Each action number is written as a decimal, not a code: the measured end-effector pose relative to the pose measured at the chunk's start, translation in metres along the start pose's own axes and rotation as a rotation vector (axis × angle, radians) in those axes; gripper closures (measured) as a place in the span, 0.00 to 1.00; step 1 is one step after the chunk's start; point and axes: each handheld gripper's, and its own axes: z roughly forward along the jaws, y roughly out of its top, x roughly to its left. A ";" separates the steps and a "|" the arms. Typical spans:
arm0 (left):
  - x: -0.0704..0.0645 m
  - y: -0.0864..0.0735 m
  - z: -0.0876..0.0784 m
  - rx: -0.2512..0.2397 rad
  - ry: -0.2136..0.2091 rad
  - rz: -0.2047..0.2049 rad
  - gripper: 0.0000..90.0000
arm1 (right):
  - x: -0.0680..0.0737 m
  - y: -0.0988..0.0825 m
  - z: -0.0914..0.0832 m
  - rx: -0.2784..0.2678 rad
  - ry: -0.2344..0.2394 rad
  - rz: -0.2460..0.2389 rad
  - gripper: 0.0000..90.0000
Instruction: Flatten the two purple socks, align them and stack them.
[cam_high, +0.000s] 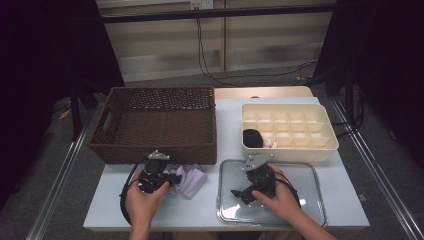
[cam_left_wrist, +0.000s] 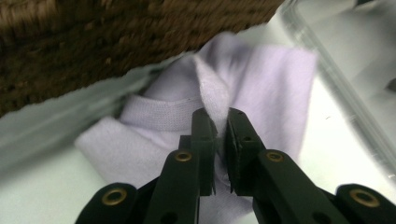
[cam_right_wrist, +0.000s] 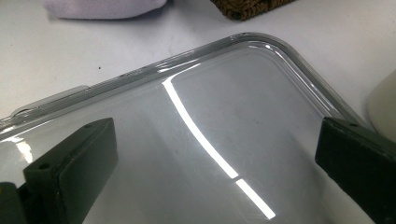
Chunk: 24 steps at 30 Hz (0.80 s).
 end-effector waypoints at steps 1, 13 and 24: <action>-0.001 0.002 -0.002 0.001 -0.005 0.010 0.92 | 0.000 0.000 0.000 0.000 0.000 0.004 0.00; -0.035 0.024 0.009 -0.023 -0.105 0.105 0.92 | 0.000 0.000 0.001 -0.002 -0.003 0.001 0.00; -0.034 0.029 0.014 -0.055 -0.095 0.078 0.55 | 0.000 0.000 0.001 -0.004 -0.005 -0.002 0.00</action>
